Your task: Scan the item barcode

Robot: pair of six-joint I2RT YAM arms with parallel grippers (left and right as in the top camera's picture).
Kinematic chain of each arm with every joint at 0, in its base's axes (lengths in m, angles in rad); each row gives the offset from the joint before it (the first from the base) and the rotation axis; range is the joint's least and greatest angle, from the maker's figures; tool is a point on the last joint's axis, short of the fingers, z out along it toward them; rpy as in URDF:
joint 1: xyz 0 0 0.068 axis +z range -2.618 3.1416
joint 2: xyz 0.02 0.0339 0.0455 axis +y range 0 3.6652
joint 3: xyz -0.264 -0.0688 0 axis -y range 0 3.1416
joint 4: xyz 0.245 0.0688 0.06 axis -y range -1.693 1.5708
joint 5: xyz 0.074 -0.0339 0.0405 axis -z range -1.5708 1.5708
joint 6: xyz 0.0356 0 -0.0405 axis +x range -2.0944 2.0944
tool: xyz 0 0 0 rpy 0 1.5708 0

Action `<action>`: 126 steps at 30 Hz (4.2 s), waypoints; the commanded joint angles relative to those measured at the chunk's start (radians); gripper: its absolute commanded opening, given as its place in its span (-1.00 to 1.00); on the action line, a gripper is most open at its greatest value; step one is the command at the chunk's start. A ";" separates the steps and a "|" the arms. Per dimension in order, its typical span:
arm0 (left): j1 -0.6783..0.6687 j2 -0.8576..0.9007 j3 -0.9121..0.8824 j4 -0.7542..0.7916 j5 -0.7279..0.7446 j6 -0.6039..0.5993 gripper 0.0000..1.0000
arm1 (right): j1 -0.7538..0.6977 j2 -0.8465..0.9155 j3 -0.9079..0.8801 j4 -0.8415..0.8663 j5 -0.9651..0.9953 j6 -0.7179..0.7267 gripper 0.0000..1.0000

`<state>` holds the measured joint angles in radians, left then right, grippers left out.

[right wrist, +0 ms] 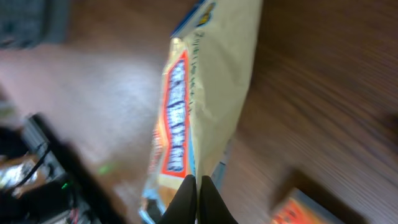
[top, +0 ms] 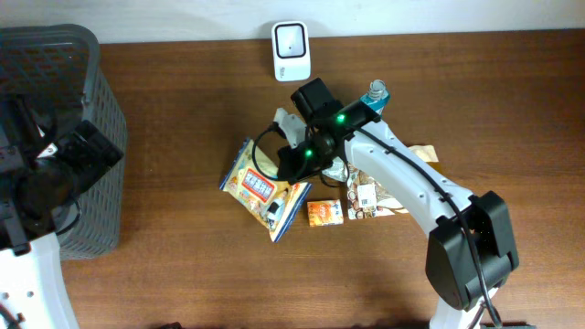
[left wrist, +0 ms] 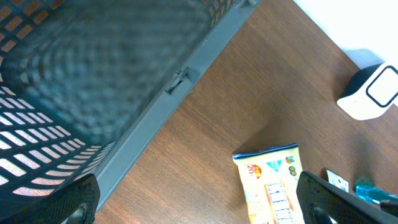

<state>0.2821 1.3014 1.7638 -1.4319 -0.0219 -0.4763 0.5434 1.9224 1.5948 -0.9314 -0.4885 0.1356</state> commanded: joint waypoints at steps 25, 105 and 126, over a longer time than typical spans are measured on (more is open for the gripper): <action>0.005 -0.008 0.006 -0.002 0.007 -0.009 0.98 | 0.102 0.106 0.286 -0.283 0.834 0.374 -0.92; 0.005 -0.008 0.006 -0.002 0.007 -0.009 0.98 | -0.341 0.242 0.457 -0.108 0.533 -0.001 -0.09; 0.005 -0.008 0.006 -0.002 0.007 -0.009 0.98 | -0.518 0.221 0.624 -0.267 0.610 0.110 -0.48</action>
<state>0.2821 1.3014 1.7638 -1.4322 -0.0219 -0.4763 0.0895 2.1612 2.1509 -1.1793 0.0864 0.2111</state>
